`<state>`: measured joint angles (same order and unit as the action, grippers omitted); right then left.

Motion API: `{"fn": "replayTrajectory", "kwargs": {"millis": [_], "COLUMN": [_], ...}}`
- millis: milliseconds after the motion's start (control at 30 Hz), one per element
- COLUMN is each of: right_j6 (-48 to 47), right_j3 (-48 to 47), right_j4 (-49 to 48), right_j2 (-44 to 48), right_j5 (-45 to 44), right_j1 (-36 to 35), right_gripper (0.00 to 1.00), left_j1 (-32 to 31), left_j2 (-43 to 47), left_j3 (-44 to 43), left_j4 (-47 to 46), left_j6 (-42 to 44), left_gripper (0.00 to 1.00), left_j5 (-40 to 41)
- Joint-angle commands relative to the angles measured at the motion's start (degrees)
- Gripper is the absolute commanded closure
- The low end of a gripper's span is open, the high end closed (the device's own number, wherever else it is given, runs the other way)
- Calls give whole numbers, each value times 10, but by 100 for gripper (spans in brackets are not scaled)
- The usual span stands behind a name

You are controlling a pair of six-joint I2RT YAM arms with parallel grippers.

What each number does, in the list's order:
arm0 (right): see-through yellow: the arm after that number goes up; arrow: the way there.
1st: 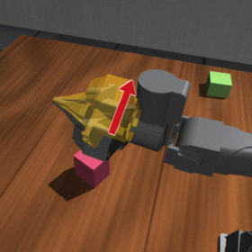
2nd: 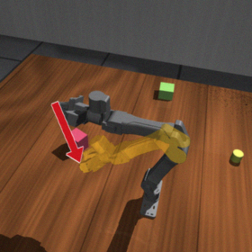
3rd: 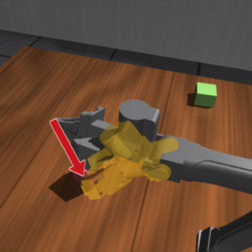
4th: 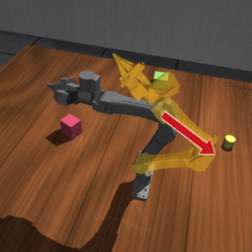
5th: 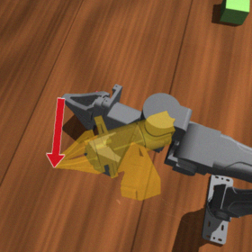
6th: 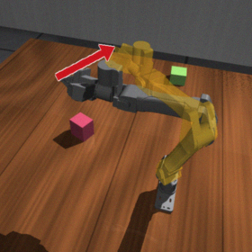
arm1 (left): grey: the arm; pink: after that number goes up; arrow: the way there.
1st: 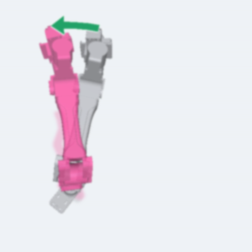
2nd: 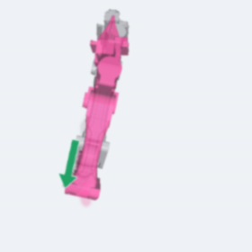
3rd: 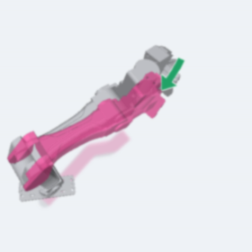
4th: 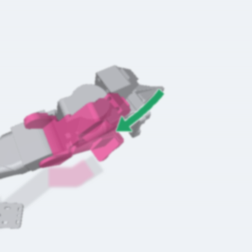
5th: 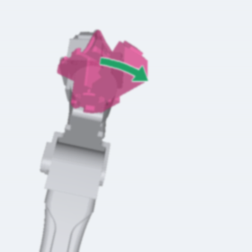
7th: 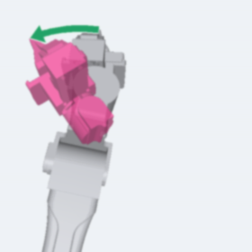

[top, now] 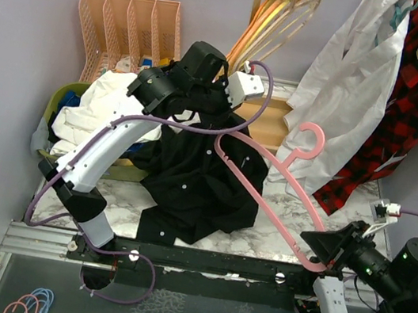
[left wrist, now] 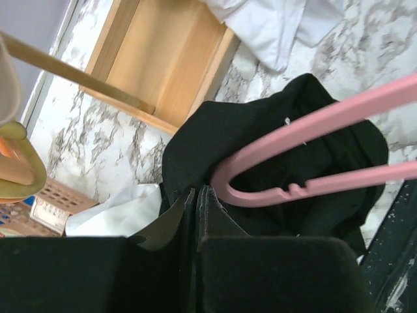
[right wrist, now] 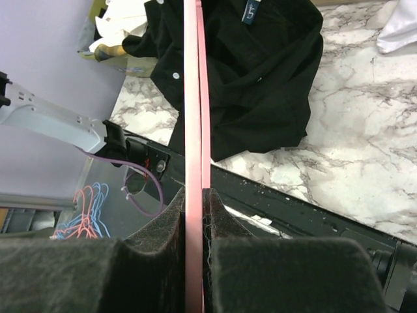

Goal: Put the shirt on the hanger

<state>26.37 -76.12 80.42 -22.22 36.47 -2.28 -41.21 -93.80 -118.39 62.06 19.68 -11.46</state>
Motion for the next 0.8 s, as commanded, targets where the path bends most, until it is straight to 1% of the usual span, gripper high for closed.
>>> {"fn": "replayTrajectory", "kwargs": {"millis": [0, 67, 167, 233, 467, 633, 767], "right_j6": [-43, -30, 5, 37, 106, 135, 138], "right_j3": [20, 42, 79, 103, 174, 216, 242], "right_j4": [-54, -88, -156, -210, -319, -405, -444], "right_j2": [-21, -22, -18, -15, -19, -38, -56], "right_j5": [70, 100, 136, 151, 193, 210, 192], "right_j1": [40, 54, 71, 78, 99, 100, 90], "right_gripper": [99, 99, 99, 99, 99, 99, 99], "left_j1": [1, -2, -8, -10, -20, -46, -65], "left_j2": [33, 38, 46, 44, 14, 15, 20], "left_j3": [-35, -45, -43, -44, -84, -44, -32], "left_j4": [36, 54, 57, 51, 41, 16, 8], "left_j6": [15, 21, 19, 14, 2, 13, 17], "left_gripper": [100, 100, 100, 100, 100, 100, 100], "left_j5": [-76, -99, -134, -145, -193, -162, -157]}}
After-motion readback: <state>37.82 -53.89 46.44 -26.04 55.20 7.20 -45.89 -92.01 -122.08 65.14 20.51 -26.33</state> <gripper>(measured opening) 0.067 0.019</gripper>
